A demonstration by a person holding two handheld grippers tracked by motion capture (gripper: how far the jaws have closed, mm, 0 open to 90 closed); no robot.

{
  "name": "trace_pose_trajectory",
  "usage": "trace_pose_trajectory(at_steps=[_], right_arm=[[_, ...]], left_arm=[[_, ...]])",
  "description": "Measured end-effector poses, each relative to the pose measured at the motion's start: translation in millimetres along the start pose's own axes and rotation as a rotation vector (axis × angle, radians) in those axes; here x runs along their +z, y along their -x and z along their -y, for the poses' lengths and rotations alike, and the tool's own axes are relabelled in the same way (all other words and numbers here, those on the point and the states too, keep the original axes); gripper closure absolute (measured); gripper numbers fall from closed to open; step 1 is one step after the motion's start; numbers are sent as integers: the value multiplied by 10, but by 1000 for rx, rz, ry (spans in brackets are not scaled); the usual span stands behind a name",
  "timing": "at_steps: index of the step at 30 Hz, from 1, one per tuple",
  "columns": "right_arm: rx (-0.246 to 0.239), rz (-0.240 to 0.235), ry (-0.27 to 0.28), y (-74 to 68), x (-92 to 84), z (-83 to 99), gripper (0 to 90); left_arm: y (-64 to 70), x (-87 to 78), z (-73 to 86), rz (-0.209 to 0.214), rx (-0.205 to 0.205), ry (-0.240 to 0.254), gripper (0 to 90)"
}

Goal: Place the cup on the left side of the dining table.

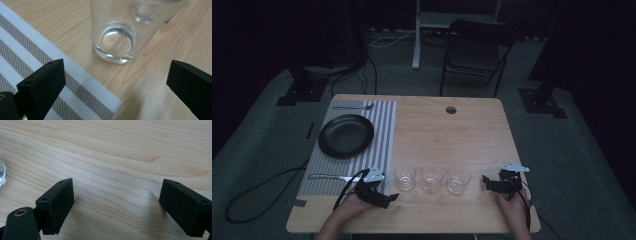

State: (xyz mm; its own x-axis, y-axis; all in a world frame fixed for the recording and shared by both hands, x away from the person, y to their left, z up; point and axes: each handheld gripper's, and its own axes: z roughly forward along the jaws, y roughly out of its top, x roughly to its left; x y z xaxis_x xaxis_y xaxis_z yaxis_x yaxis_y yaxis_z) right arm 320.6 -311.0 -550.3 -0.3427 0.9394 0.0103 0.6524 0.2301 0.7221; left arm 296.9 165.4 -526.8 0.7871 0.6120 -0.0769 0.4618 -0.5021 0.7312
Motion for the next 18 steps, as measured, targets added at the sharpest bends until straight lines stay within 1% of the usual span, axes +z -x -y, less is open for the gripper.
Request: trace_pose_trajectory(at_steps=[6, 9, 13, 14, 15, 18], right_arm=[[0, 0, 0, 0, 0, 0, 122], [0, 0, 0, 0, 0, 0, 122], [0, 0, 0, 0, 0, 0, 122], [1, 0, 0, 0, 0, 0, 122], [0, 0, 0, 0, 0, 0, 122], [1, 0, 0, -1, 0, 0, 122]], left_arm=[[33, 100, -92, 15, 18, 3, 26], [46, 141, -131, 16, 28, 7, 26], [55, 174, -164, 12, 30, 18, 28], [59, 193, -189, 17, 30, 35, 28], [64, 205, -200, 10, 28, 37, 53], [68, 243, -233, 8, 30, 43, 53]])
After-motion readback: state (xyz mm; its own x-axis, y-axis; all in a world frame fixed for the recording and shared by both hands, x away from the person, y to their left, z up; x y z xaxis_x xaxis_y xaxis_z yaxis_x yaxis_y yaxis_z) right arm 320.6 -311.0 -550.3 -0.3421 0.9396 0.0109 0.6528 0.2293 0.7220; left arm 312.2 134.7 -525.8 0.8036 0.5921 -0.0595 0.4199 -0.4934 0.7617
